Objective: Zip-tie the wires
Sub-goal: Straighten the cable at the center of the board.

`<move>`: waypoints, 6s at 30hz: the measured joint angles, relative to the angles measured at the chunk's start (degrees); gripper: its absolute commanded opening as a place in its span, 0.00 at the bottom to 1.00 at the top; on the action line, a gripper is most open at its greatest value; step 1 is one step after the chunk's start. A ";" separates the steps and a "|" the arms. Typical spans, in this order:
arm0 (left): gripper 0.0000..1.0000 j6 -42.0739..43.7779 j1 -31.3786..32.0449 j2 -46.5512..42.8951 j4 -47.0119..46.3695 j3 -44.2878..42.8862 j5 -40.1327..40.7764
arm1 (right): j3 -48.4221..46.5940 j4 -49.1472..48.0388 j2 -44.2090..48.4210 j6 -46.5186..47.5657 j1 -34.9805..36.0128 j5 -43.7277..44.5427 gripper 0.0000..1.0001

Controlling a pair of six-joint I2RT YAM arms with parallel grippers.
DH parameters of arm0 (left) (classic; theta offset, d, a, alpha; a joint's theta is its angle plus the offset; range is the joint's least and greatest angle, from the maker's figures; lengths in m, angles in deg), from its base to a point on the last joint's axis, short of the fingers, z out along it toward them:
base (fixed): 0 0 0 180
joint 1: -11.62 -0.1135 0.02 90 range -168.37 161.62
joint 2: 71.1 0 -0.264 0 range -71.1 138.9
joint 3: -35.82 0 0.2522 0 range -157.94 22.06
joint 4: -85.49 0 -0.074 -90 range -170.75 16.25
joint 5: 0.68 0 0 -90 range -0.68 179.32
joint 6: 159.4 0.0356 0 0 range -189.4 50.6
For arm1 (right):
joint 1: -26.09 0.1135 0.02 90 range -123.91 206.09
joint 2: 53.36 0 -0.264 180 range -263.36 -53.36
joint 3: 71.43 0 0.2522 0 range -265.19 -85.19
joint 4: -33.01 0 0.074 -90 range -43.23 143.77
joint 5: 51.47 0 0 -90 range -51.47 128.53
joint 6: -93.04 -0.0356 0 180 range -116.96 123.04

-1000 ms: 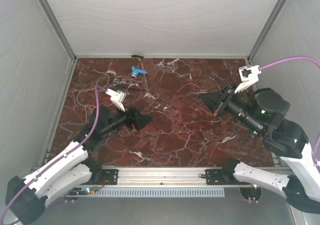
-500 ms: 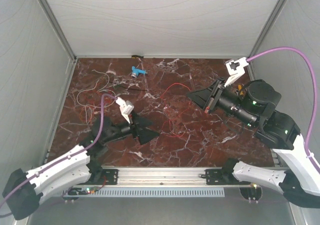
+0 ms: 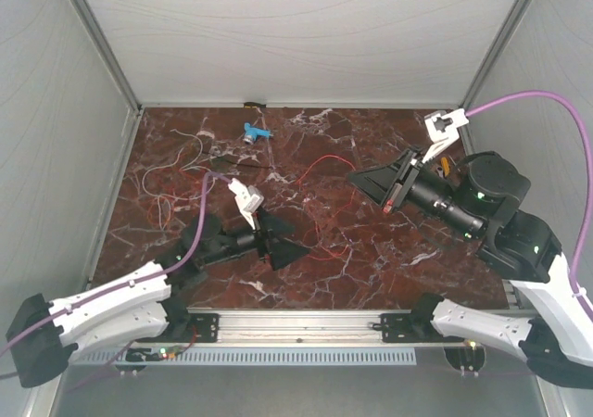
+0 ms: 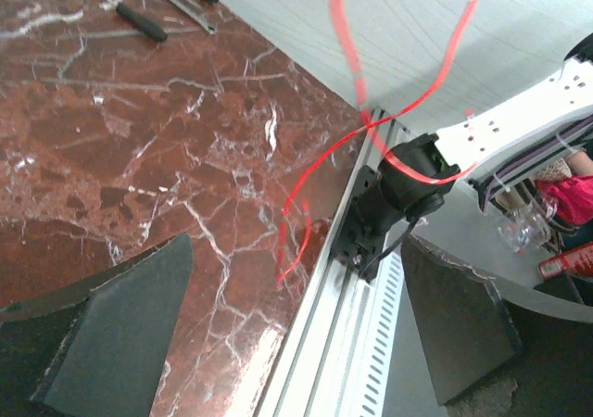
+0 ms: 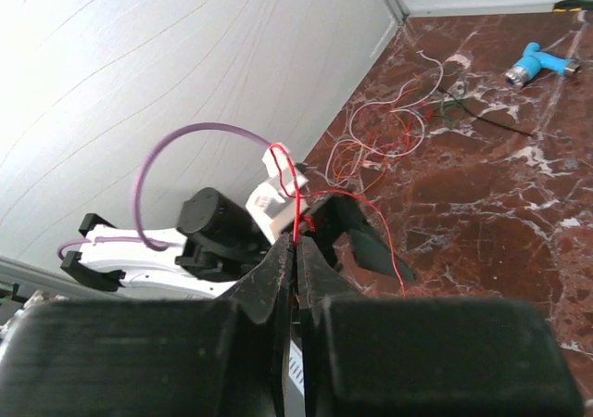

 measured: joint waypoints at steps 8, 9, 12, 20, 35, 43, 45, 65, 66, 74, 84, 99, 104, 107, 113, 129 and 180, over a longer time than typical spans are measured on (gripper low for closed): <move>0.88 -0.31 3.17 -3.32 4.11 -3.54 9.77 | 6.71 0.46 4.72 0.76 0.00 3.58 0.00; 0.87 -1.03 3.17 -2.82 4.26 -3.74 10.73 | 7.15 0.46 4.90 0.76 0.00 3.58 0.00; 0.86 -3.19 3.39 0.02 4.81 -5.03 13.33 | 7.74 0.44 4.87 0.74 0.00 3.39 0.00; 0.81 -7.19 5.14 11.04 3.74 -10.56 15.96 | 8.74 0.35 5.40 0.66 0.00 3.08 0.00; 0.00 -9.20 7.58 18.80 0.02 -15.06 19.65 | 11.65 0.74 9.97 -0.07 0.00 4.63 0.00; 0.00 -5.57 7.67 21.05 7.87 -20.87 20.15 | 19.47 6.01 14.49 -0.42 0.00 19.34 0.00; 0.00 -4.26 7.67 22.91 11.52 -24.59 20.68 | 22.91 7.65 15.19 -0.66 0.00 25.00 0.00; 0.00 1.57 8.33 56.30 38.82 -77.24 20.31 | 21.88 2.36 5.79 19.69 -33.42 50.77 0.00; 0.00 1.86 8.41 56.02 39.52 -77.33 20.35 | 21.35 1.40 5.62 20.63 -34.49 49.94 0.00; 0.00 3.69 8.15 50.90 39.63 -62.88 23.52 | 35.01 -7.23 7.65 19.74 -35.52 26.99 0.00; 0.00 1.77 5.42 51.23 42.21 -41.11 25.68 | 55.67 -12.04 3.52 9.35 -27.52 8.50 0.01; 0.00 2.38 -0.96 47.82 52.68 -39.47 29.94 | 54.38 -21.68 -10.29 4.44 -21.90 2.80 0.57; 0.00 4.87 -4.26 47.76 57.24 -39.47 30.56 | 49.53 -22.05 -13.07 4.42 -22.05 0.35 0.80; 0.00 6.60 -5.92 47.76 59.43 -39.47 30.69 | 46.77 -22.73 -13.07 4.44 -23.43 -2.86 0.84; 0.00 8.28 -9.22 49.24 62.42 -39.56 31.34 | 45.79 -24.26 -12.70 4.11 -30.97 -8.50 0.82; 0.00 8.33 -10.36 53.11 63.25 -39.58 31.43 | 33.66 -29.03 -37.62 4.15 -29.79 -11.54 0.73; 0.00 8.41 -32.33 56.46 70.23 -40.48 38.07 | 43.17 -24.76 -37.03 -0.07 -48.41 2.84 0.00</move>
